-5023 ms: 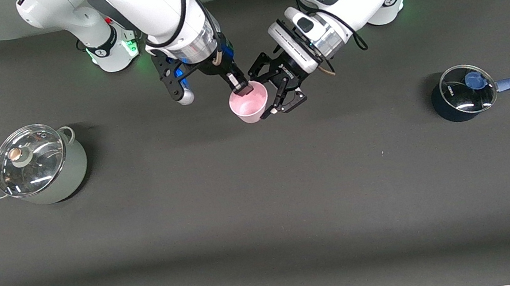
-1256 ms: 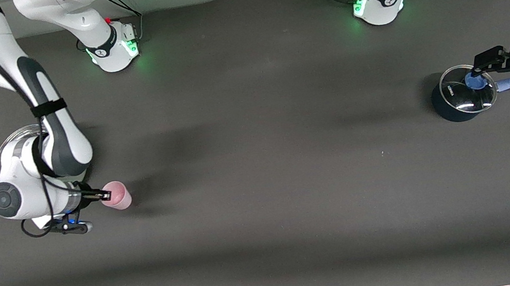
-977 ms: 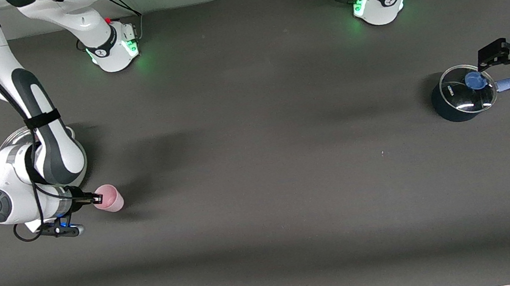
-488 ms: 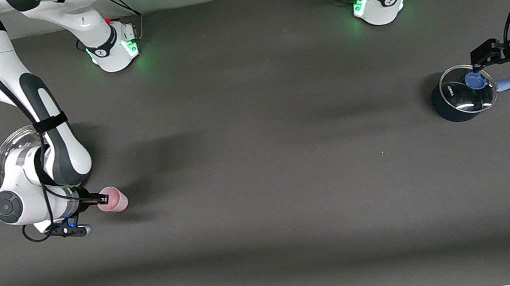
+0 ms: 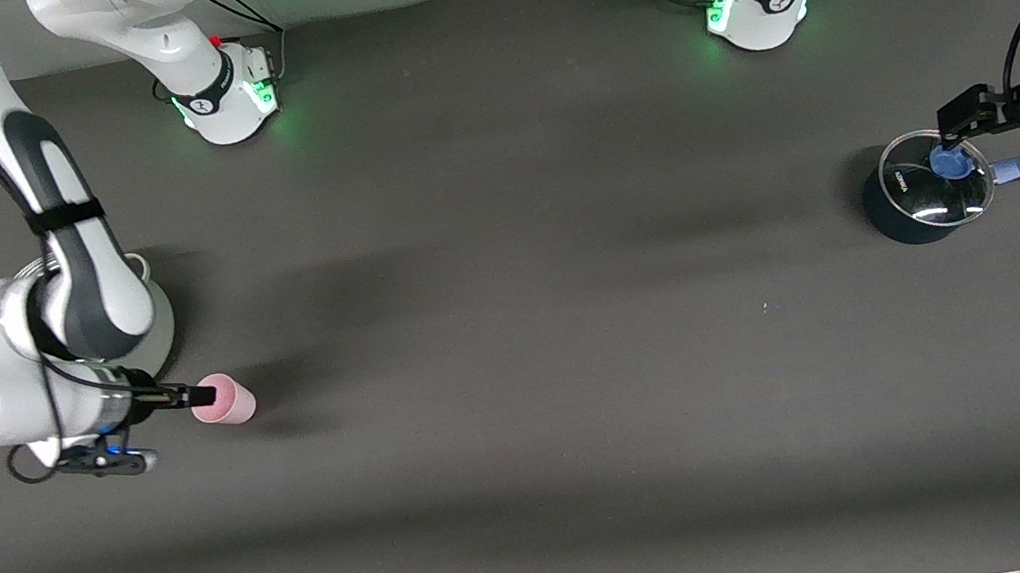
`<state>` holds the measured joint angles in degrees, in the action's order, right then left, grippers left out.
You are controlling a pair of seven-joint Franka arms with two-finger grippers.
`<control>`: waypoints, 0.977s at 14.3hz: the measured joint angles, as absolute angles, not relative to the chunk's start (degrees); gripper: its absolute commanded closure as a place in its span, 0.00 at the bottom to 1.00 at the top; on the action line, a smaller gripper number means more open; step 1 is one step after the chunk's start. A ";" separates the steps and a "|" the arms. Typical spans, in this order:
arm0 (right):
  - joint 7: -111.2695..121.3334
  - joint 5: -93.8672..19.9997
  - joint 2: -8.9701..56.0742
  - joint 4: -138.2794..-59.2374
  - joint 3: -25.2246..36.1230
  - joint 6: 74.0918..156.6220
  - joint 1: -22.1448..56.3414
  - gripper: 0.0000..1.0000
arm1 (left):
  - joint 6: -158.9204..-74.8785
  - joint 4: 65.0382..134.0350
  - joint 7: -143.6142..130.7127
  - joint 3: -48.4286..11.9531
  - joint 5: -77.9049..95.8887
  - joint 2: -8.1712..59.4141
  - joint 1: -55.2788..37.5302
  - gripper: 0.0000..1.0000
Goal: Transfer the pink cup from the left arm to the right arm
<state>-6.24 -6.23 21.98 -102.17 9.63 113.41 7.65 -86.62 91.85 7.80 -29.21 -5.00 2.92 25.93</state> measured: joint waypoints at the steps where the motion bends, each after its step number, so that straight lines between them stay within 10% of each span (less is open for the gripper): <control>1: -6.24 -6.23 20.07 -101.76 9.63 111.81 7.70 0.00 | -86.80 91.82 7.79 -24.39 -4.72 2.87 21.01 0.00; 5: -6.24 -6.23 12.74 -101.08 9.54 107.56 8.09 0.00 | -87.27 91.71 7.80 -8.80 -2.96 2.53 6.34 0.00; 14: -6.24 -0.47 -1.61 -98.51 9.56 91.60 8.24 0.00 | -87.83 91.71 5.79 -4.00 -2.52 2.17 0.35 0.00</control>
